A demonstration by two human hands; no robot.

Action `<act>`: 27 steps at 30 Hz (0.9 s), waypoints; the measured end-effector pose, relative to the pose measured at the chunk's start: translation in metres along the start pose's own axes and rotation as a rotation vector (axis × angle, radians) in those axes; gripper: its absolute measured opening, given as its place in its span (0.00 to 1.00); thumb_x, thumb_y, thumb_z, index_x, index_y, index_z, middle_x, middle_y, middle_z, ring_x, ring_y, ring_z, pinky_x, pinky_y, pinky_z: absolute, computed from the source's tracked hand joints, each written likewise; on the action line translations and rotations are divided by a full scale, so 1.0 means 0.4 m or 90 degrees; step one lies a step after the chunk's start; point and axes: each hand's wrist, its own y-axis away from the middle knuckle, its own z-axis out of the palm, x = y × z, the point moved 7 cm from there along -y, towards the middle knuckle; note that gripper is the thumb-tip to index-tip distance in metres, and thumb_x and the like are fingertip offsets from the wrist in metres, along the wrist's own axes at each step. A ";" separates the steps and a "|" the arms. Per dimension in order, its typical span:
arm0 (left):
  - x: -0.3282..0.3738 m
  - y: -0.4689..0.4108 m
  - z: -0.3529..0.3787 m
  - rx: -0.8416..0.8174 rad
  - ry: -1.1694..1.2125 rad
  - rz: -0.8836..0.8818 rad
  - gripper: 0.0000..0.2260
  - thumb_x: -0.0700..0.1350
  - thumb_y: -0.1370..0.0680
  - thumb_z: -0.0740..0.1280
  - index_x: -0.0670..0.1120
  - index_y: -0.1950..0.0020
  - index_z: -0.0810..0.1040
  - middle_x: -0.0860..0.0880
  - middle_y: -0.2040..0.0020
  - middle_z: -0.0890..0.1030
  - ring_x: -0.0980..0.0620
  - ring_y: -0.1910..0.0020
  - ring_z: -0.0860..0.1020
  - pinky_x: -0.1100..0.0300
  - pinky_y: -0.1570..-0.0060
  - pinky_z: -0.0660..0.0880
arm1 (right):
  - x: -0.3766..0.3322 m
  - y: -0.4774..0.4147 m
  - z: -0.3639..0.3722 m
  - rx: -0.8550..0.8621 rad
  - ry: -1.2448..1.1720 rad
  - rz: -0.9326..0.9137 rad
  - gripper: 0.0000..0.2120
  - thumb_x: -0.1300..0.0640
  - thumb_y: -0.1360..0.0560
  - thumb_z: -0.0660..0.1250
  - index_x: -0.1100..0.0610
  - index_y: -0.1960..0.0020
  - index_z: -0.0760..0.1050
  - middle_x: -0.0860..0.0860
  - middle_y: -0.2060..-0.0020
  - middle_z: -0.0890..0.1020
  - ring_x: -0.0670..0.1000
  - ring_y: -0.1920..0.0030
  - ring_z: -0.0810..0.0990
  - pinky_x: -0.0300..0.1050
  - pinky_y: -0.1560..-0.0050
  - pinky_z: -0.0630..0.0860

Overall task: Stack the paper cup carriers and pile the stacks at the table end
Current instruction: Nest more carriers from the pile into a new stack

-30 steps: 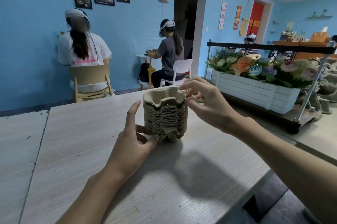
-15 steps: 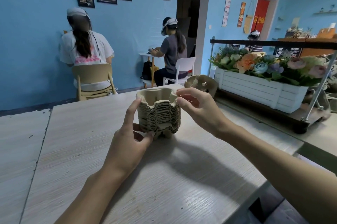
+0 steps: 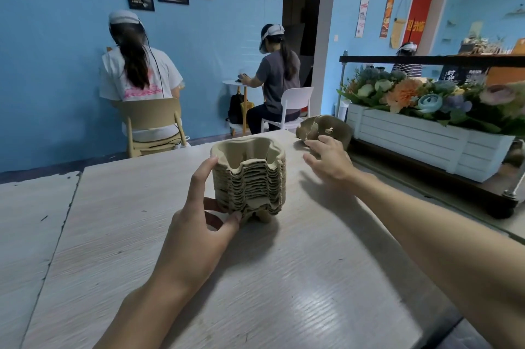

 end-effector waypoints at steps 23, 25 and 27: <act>-0.005 -0.001 0.000 -0.001 0.001 0.003 0.41 0.43 0.25 0.75 0.75 0.28 0.54 0.56 0.57 0.83 0.59 0.60 0.82 0.72 0.63 0.73 | 0.055 -0.059 0.057 -0.136 0.222 0.013 0.21 0.43 0.20 0.53 0.43 0.29 0.69 0.49 0.24 0.60 0.56 0.24 0.51 0.67 0.28 0.47; -0.006 -0.001 0.000 0.000 0.002 0.003 0.41 0.43 0.25 0.75 0.75 0.28 0.53 0.55 0.56 0.83 0.59 0.59 0.82 0.71 0.62 0.73 | 0.048 -0.067 0.061 -0.135 0.213 0.020 0.21 0.44 0.19 0.52 0.44 0.28 0.68 0.49 0.24 0.60 0.56 0.24 0.51 0.67 0.29 0.46; -0.007 -0.001 0.001 0.002 0.005 0.002 0.41 0.44 0.25 0.75 0.75 0.28 0.54 0.54 0.57 0.83 0.58 0.59 0.83 0.70 0.62 0.73 | 0.042 -0.073 0.064 -0.127 0.210 0.021 0.22 0.46 0.20 0.51 0.47 0.29 0.69 0.50 0.25 0.61 0.56 0.25 0.52 0.68 0.29 0.47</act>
